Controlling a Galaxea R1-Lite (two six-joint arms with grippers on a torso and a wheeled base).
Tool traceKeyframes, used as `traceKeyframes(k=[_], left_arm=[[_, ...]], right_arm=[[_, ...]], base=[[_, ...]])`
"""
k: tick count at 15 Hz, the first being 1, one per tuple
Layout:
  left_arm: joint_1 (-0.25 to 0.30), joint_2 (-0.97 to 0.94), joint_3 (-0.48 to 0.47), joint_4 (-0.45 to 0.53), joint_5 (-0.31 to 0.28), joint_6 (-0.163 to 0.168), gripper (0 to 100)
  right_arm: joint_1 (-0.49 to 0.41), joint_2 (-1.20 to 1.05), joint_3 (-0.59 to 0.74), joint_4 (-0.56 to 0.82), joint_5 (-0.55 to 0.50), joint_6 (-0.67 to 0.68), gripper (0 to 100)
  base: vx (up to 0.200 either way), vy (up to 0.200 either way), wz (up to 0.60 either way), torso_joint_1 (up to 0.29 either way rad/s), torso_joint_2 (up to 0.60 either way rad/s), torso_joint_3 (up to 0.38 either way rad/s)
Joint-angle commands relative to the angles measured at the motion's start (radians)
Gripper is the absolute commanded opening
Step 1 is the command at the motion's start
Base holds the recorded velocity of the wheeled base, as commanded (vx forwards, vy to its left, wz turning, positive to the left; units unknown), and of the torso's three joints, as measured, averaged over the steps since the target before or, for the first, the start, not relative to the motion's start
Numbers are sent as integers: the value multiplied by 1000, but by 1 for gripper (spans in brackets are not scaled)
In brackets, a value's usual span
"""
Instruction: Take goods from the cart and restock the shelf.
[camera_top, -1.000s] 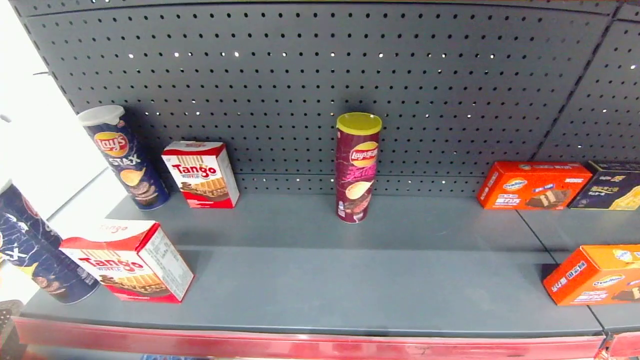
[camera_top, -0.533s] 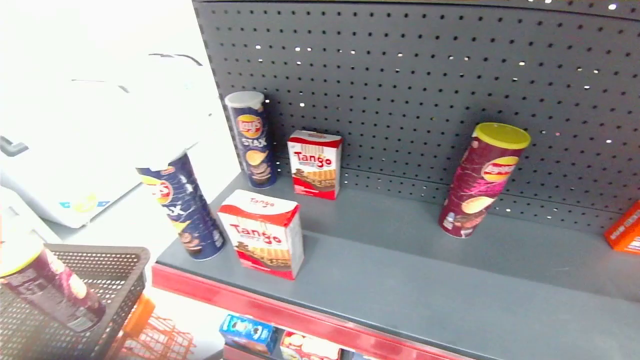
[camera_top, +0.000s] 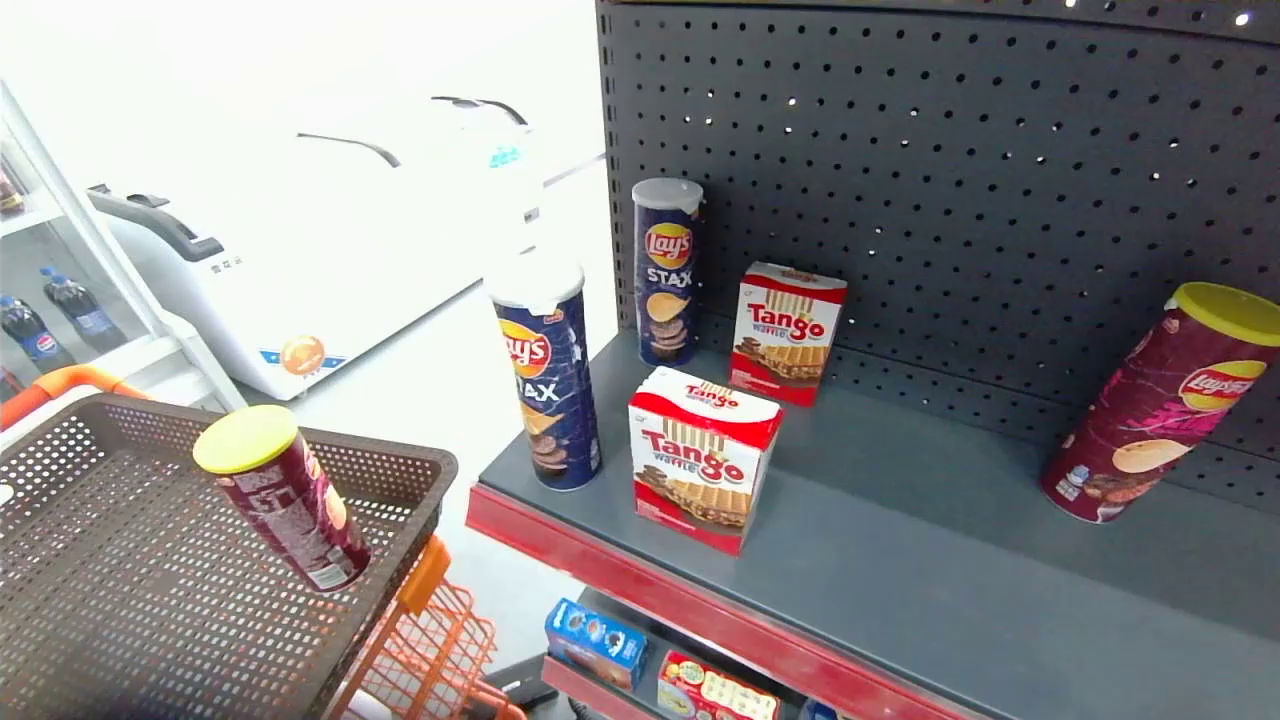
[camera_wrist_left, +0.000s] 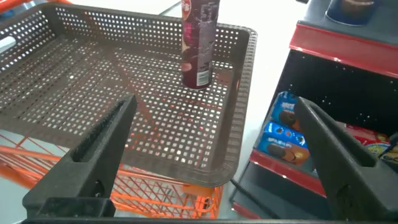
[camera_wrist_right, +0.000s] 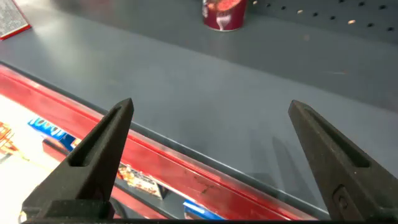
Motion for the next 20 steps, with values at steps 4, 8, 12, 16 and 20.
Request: traceKeyframes(k=[4, 8, 12, 16, 20], left_arm=[[-8, 289, -245, 36, 1, 54, 100], [-11, 728, -394, -110, 26, 57, 100], [145, 1017, -397, -239, 16, 71, 100], [145, 1257, -337, -496, -8, 68, 100], [112, 1564, -244, -940, -17, 44, 100]], right_arm=[[0, 1, 0, 1, 0, 0, 100], [0, 1, -2, 1, 0, 0, 100], [0, 1, 0, 1, 0, 0, 100], [0, 1, 0, 1, 0, 0, 100], [0, 1, 0, 1, 0, 0, 100]], base=[[0, 0, 0, 0, 0, 0], [0, 0, 0, 0, 0, 0], [0, 0, 0, 0, 0, 0], [0, 0, 0, 0, 0, 0], [0, 0, 0, 0, 0, 0]])
